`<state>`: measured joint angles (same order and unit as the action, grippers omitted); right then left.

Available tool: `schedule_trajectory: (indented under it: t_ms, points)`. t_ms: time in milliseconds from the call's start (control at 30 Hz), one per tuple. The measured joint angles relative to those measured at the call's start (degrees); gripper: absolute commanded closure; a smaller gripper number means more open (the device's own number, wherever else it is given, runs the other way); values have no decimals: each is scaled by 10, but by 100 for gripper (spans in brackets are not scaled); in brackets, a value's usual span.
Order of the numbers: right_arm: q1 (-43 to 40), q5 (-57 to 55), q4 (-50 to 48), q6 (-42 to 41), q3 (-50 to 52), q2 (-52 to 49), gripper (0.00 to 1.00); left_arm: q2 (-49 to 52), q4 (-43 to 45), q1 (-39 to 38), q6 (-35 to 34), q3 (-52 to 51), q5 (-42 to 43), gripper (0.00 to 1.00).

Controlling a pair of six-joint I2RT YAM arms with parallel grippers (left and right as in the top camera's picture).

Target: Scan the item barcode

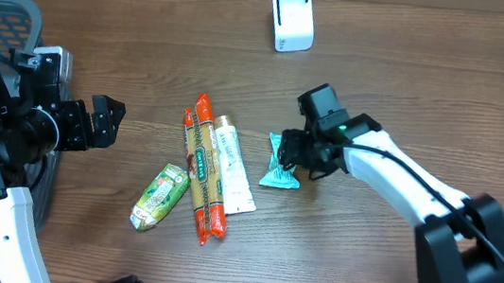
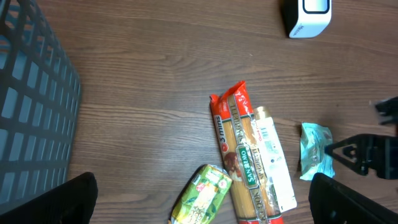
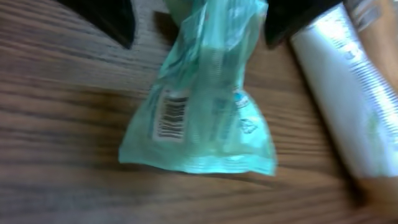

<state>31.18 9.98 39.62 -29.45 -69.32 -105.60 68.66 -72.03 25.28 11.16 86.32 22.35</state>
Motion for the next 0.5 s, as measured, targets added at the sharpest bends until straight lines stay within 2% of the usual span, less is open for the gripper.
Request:
schedule_trajectory:
  t_ms: [67, 233, 400, 500]
  points:
    - [0, -3, 0, -7, 0, -11, 55, 0, 0, 0, 0, 0, 0, 0]
    - [1, -5, -4, -19, 1, -15, 58, 0, 0, 0, 0, 0, 0, 0]
    - [9, -5, -36, -25, 30, -15, 69, 0, 0, 0, 0, 0, 0, 1]
    - [11, -5, -31, -27, 33, -14, 69, 0, 0, 0, 0, 0, 0, 0]
